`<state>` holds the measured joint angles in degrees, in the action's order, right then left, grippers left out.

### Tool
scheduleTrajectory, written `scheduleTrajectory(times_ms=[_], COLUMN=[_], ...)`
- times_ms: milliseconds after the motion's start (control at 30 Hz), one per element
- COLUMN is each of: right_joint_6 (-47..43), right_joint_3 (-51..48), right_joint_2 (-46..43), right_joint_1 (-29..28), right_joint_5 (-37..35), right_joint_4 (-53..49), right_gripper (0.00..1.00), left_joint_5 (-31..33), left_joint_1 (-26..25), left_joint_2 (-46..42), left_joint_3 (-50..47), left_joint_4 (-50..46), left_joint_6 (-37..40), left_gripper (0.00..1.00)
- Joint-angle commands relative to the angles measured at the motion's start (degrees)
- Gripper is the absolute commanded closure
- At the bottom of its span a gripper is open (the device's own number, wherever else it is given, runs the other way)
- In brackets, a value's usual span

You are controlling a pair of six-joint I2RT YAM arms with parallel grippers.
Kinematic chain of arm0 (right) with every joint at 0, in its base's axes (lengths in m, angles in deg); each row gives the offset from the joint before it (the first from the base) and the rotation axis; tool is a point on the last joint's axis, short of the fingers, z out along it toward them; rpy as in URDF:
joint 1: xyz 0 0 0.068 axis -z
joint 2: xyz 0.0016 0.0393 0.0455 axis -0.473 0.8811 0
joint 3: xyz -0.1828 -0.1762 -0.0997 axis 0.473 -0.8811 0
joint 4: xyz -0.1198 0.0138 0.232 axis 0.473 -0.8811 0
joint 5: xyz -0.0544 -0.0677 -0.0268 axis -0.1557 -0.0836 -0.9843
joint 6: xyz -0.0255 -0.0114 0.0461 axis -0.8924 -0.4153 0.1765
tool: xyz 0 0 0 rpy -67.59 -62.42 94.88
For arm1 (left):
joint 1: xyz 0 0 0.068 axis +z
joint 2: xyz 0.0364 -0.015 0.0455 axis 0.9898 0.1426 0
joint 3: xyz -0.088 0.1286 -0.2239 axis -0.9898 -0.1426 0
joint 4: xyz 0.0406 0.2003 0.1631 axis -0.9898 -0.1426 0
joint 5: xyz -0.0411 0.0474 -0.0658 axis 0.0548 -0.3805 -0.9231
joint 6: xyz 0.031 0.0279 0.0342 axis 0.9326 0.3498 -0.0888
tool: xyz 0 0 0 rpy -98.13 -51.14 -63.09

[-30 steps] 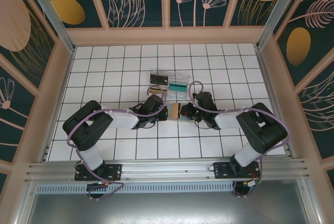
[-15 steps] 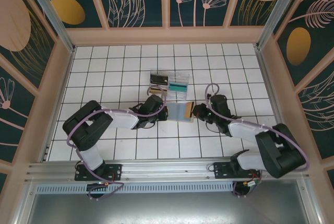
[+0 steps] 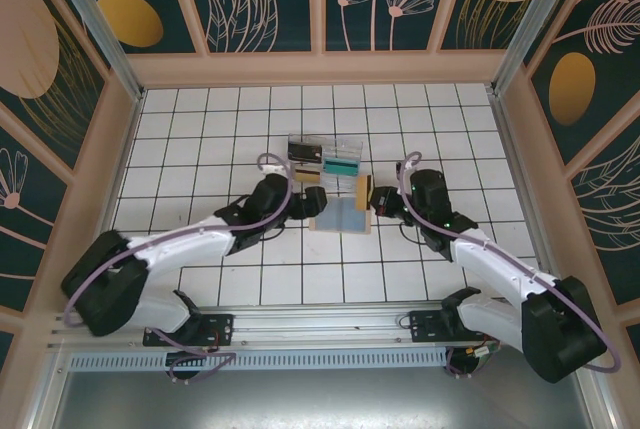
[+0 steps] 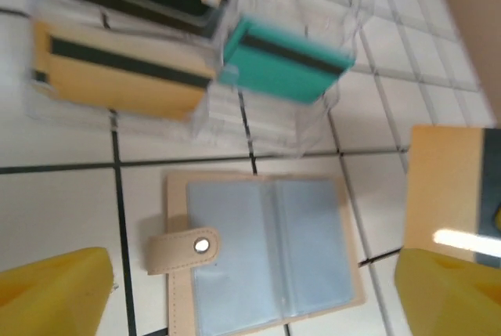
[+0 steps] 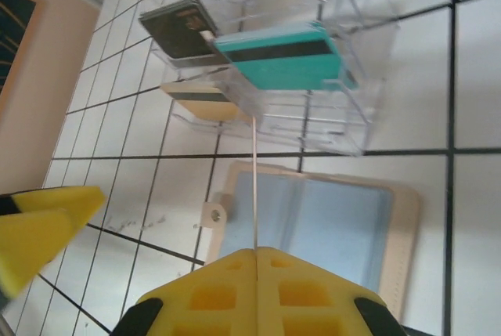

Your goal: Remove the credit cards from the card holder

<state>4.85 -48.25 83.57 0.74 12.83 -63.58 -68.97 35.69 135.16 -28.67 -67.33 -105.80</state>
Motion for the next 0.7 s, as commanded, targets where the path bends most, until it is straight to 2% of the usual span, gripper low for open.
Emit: scheduleTrajectory(times_ms=[0, 167, 333, 467, 667], right_joint_6=[-9.4, -24.5, -39.5, -47.0, -60.0], right_joint_3=[5.0, 12.3, 19.9, 29.3, 41.1], right_joint_2=[1.3, 6.8, 14.0, 21.1, 31.1], right_joint_1=[-2.8, -8.7, -13.3, -14.2, -15.0], right_joint_5=[-1.7, -4.0, -6.9, -9.9, -10.6], right_joint_4=[-2.2, -4.2, -7.5, -13.5, -21.7], right_gripper=[1.0, 1.0, 1.0, 1.0, 1.0], left_joint_5=[9.6, 19.2, 22.0, 23.8, 26.5], left_joint_1=[-0.2, -0.1, 0.0, 0.0, 0.0], left_joint_2=[-6.8, -18.5, -28.0, -34.0, -43.5], left_joint_3=[-3.7, -9.5, -14.2, -16.6, -19.5], left_joint_4=[-4.0, -6.7, -7.6, -9.4, -13.1], left_joint_6=[-1.8, -3.6, -3.5, -3.7, -5.2], left_gripper=[0.01, 0.01, 0.01, 0.01, 0.01])
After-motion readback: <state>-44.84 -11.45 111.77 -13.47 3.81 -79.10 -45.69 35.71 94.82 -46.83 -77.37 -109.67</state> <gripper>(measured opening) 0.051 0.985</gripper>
